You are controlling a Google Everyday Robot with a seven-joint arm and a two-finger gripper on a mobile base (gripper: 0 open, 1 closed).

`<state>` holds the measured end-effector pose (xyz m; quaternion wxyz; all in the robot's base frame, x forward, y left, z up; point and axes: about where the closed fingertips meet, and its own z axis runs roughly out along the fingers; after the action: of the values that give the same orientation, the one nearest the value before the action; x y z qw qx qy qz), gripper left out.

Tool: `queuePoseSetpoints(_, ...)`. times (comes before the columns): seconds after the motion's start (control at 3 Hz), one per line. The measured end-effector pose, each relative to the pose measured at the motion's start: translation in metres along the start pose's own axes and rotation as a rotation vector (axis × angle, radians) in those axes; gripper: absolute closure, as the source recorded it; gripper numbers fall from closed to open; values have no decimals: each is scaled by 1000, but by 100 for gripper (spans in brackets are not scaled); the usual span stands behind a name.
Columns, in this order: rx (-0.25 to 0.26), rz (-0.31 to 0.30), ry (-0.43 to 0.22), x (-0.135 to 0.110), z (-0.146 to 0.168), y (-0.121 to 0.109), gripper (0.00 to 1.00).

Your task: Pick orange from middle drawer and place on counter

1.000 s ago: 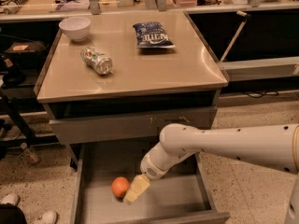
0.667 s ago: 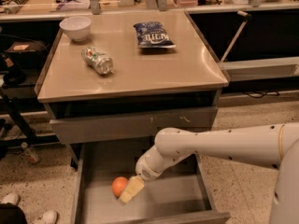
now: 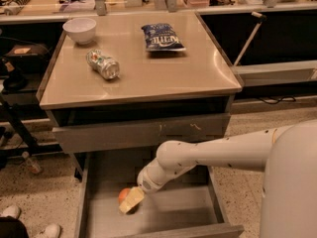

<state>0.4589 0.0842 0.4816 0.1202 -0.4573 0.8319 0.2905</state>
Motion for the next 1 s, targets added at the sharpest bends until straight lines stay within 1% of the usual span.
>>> queuePoseSetpoints(0.33,3,10,-3,-1,1,-1,0)
queuePoseSetpoints(0.67,-23,17,1,5,22,1,0)
queuePoseSetpoints(1.0,-53,46,6,10,50,-4,0)
